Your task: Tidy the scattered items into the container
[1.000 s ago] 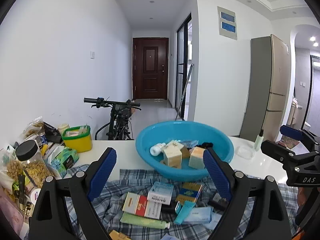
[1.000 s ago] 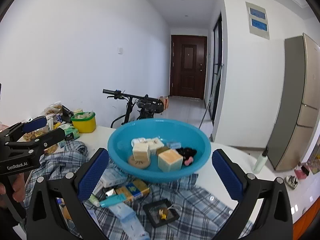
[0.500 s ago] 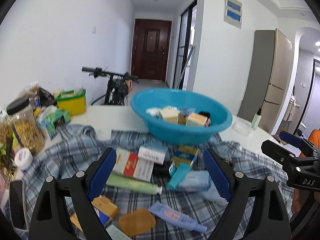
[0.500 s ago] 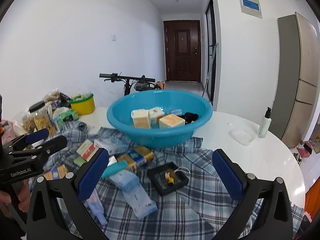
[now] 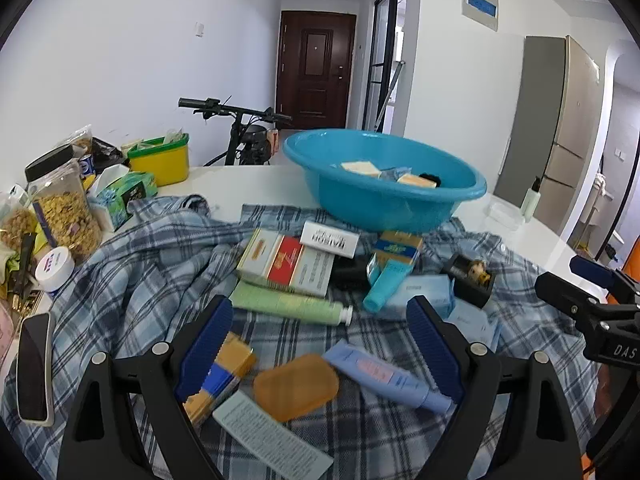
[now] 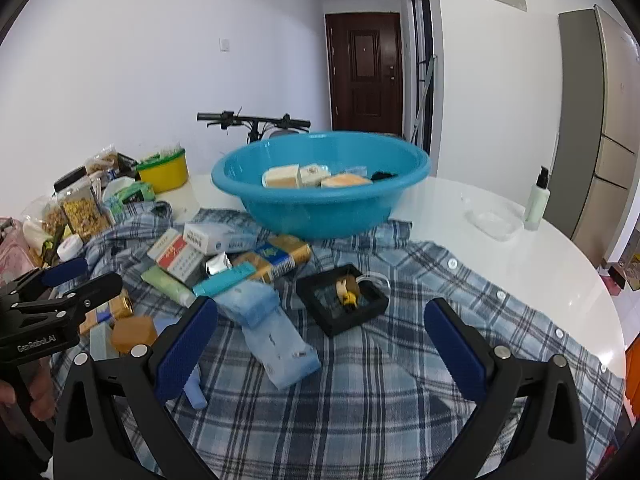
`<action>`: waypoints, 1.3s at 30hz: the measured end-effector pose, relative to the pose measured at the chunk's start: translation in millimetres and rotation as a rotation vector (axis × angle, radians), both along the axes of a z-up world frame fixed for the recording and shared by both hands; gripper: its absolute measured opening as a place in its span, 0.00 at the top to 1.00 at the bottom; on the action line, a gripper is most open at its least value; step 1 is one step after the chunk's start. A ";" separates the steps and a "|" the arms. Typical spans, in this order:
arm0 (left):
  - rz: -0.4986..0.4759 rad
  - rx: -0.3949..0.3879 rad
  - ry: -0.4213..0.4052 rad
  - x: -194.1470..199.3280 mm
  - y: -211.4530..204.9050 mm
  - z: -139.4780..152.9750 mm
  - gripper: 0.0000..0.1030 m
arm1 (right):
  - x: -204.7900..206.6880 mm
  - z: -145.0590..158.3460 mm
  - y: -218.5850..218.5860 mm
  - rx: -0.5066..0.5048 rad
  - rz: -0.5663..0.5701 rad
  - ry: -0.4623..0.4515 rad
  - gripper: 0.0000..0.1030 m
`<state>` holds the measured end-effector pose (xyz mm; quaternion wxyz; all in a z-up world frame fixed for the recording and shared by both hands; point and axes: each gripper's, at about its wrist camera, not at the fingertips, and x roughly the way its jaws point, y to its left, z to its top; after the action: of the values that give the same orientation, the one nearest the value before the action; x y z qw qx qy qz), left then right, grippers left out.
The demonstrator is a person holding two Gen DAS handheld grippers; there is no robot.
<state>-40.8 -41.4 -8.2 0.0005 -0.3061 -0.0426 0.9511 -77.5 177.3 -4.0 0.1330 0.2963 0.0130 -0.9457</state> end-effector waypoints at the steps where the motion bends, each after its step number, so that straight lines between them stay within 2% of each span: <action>1: 0.000 -0.002 -0.006 1.6 -0.1 -2.3 0.12 | 0.6 -1.7 -0.1 0.001 0.001 -0.005 0.00; 13: -0.006 -0.054 -0.098 10.1 6.6 -28.9 0.12 | 4.7 -20.9 5.5 -0.023 0.001 -0.071 0.00; 22: 0.015 -0.043 -0.174 7.1 -1.8 -44.1 0.12 | 1.3 -28.4 12.9 -0.053 -0.012 -0.134 0.00; 30: 0.044 -0.057 -0.222 10.0 -11.6 -55.5 0.12 | 4.1 -27.3 12.5 -0.038 -0.006 -0.131 0.00; 35: 0.005 -0.071 -0.243 12.9 -11.3 -56.1 0.12 | 4.9 -29.6 6.9 -0.026 0.010 -0.143 0.00; 39: 0.006 -0.041 -0.281 15.4 -16.9 -58.5 0.12 | 6.2 -28.6 4.8 -0.020 0.017 -0.140 0.00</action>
<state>-25.4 -58.3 -66.7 -0.0144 -0.4361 -0.0239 0.8994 -71.2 182.0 -32.6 0.1446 0.3600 -0.0032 -0.9217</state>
